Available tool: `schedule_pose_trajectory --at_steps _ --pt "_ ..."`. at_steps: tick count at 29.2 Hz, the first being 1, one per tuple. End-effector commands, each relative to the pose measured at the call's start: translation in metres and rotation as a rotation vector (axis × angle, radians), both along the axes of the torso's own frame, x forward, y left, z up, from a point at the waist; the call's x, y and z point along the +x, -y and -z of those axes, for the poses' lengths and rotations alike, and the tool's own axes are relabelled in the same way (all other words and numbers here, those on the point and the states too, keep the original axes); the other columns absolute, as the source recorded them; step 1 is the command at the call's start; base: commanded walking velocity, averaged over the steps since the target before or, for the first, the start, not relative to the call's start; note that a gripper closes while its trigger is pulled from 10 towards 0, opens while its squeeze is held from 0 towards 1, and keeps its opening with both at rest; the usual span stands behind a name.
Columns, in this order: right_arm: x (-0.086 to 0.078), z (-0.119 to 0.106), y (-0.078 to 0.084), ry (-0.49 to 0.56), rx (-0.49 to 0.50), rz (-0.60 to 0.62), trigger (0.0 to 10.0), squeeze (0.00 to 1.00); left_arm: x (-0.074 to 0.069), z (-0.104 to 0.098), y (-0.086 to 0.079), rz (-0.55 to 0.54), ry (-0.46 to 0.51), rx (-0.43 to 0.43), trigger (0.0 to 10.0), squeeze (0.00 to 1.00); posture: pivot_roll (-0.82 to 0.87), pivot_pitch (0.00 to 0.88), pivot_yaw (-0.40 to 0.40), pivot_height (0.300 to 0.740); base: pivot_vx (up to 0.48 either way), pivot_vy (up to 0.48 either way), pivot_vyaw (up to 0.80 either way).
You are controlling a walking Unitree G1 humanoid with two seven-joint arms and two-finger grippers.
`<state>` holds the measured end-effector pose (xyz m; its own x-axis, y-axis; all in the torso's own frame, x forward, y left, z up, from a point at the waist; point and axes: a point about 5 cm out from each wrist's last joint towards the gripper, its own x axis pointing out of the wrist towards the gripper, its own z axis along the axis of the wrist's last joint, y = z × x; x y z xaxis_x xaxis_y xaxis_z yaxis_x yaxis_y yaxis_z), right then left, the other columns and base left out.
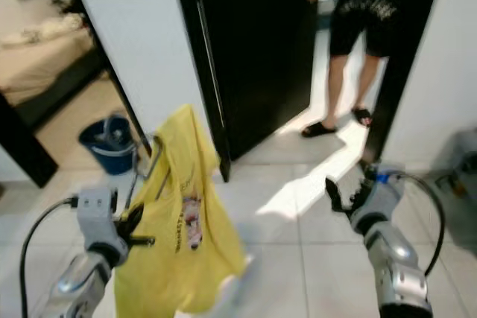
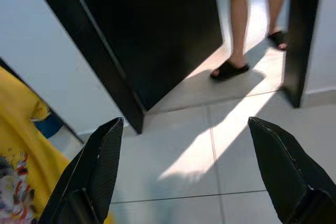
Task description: Hang hanger
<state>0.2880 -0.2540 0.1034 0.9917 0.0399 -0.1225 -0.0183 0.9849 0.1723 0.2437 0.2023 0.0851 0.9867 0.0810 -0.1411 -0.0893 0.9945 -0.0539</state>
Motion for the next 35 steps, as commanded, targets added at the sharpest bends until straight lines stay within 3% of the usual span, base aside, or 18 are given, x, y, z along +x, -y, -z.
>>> schedule_pose_trajectory --at_steps 1,9,24,35 --pt "-0.002 0.006 -0.006 -0.023 0.022 -0.016 10.0 0.0 0.0 -0.007 -0.008 -0.051 0.03 0.024 10.0 0.0 -0.1 0.0 0.084 0.74 0.0 0.0 -0.8" --pt "-0.009 0.005 -0.008 -0.039 0.014 -0.02 10.0 0.0 -0.004 -0.005 -0.012 -0.072 0.015 0.07 10.0 0.0 -0.09 0.0 0.083 0.74 0.0 0.0 -0.8" --pt "-0.015 0.005 -0.009 -0.064 -0.033 -0.023 10.0 0.0 -0.003 -0.01 -0.017 -0.154 0.046 0.051 10.0 0.0 -0.09 0.0 0.069 0.74 0.0 0.0 -0.8" --pt "-0.01 0.005 -0.016 -0.113 -0.114 -0.157 10.0 0.0 -0.004 -0.01 -0.017 -0.219 0.064 0.02 10.0 0.0 -0.05 0.0 -0.079 0.74 0.0 0.0 -0.8"
